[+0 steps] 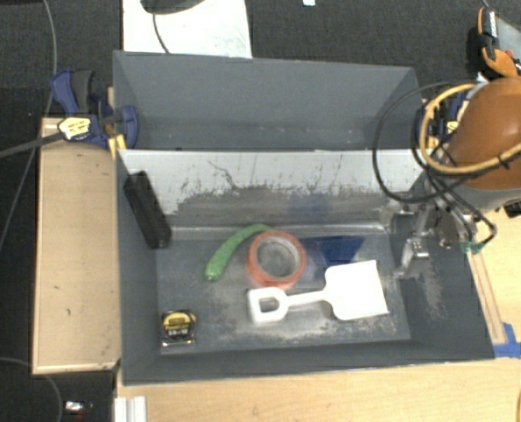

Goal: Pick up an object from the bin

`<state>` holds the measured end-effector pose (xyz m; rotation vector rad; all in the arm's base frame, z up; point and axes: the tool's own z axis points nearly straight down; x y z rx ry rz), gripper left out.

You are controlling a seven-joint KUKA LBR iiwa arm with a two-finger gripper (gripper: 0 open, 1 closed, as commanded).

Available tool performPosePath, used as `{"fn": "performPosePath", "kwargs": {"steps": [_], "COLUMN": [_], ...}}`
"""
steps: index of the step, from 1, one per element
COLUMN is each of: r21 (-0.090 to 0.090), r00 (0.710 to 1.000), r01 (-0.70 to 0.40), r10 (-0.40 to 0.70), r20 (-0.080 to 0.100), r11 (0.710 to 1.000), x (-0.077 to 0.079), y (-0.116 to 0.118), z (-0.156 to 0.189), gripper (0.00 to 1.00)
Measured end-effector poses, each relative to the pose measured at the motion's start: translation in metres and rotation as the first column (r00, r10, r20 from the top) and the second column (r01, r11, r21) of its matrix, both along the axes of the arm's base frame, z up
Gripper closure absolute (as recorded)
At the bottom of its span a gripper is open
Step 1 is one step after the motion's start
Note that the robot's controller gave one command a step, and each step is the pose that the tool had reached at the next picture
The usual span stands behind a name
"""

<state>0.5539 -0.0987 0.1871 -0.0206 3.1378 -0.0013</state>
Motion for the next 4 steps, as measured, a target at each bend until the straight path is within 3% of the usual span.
{"fn": "performPosePath", "kwargs": {"steps": [1,2,3,4], "r21": [0.000,0.003,-0.003,0.002], "r00": [1.000,0.999,1.000,0.998], "r01": [0.000,-0.032,0.003,0.059], "r10": [0.000,0.032,-0.003,-0.059], "r20": [0.000,-0.003,0.014,0.011], "r11": [1.000,0.999,1.000,0.998], "x": [0.000,0.005,0.014,0.012], "y": [0.000,0.044,0.025,0.056], "z": [0.000,-0.079,-0.116,-0.116], "gripper": [0.00,0.00,0.00,0.00]}}
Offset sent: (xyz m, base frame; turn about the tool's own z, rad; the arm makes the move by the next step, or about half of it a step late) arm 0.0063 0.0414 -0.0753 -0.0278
